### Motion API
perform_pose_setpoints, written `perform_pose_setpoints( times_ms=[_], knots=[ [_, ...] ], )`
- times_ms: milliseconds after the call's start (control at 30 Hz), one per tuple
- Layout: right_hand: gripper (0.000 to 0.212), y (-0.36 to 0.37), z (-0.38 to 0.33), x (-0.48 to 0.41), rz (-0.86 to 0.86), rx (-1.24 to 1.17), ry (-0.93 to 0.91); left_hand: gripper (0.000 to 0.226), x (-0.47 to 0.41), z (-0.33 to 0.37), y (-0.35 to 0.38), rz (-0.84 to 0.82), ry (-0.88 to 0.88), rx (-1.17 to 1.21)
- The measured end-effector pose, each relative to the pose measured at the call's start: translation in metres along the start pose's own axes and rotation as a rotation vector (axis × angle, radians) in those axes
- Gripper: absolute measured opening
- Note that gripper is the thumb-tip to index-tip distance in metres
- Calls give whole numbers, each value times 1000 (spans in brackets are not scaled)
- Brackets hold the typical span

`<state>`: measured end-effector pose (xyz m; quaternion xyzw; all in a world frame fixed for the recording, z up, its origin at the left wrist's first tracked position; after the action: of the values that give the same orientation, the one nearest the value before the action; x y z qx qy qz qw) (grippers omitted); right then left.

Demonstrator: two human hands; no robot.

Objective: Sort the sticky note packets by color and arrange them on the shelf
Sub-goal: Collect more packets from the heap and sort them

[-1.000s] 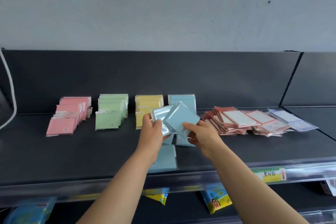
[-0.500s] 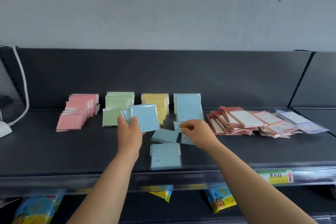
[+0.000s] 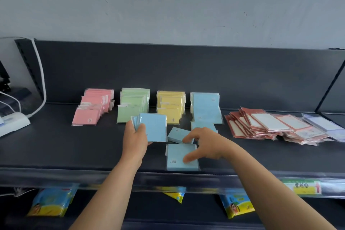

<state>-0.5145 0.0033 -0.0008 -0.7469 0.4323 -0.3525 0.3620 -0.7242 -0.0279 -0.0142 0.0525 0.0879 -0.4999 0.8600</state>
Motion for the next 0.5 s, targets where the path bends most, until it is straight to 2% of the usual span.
perform_pose_setpoints(
  times_ms=[133,333,433,500],
  knots=[
    [71,5,8,2,-44,42,53,17,4,1,-3,-24,28,-32],
    [61,5,4,9,-42,-13,74,16,9,-2,-4,-115,60,-116],
    [47,6,4,13,-52,-243,42,19,11,0,-1,-191,64,-141],
    [39,3,4,13,15,-452,10,19,14,2,4,-236,50,-122]
  ],
)
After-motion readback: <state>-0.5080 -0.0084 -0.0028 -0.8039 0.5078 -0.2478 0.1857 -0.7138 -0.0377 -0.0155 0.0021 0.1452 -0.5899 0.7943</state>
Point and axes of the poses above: each hand's wrist, its own x-axis away from the middle knuckle, its own y-axis out of the palm, z = x × y, the point moved 5 cm from there along -x, towards the middle knuckle, and after that the axes turned 9 degrees about y, right-handed, at the moved point
